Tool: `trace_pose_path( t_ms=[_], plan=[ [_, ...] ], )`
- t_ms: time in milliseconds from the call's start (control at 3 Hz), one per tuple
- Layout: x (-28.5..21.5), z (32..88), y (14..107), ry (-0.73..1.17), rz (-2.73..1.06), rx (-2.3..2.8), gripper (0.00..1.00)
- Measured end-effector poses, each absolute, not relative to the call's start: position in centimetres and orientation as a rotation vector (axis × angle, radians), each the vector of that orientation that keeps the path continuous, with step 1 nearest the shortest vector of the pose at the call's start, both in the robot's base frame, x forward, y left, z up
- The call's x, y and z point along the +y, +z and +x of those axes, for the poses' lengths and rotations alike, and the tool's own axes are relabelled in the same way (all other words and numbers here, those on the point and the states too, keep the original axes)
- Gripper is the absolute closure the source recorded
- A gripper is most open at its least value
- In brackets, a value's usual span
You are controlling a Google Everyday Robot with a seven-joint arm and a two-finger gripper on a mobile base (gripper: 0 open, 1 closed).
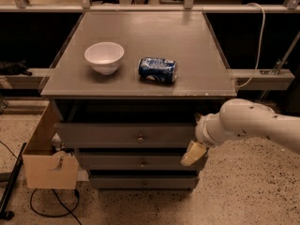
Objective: Open top drawer
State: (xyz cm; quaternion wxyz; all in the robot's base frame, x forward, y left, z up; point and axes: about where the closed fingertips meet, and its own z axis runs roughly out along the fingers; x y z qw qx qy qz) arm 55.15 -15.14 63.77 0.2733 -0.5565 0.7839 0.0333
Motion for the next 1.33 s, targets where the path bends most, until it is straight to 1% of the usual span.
trace_pose_path(
  t_ms=[333, 667, 1000, 1333],
  plan=[
    [-14.95, 55.49, 63.01, 0.095, -1.498, 2.113, 0.00],
    [-14.95, 55.49, 63.01, 0.095, -1.498, 2.113, 0.19],
    [-14.96, 55.48, 63.02, 0.095, -1.499, 2.113, 0.42],
    [-15.00, 55.44, 63.32, 0.094, -1.499, 2.112, 0.73]
  ],
)
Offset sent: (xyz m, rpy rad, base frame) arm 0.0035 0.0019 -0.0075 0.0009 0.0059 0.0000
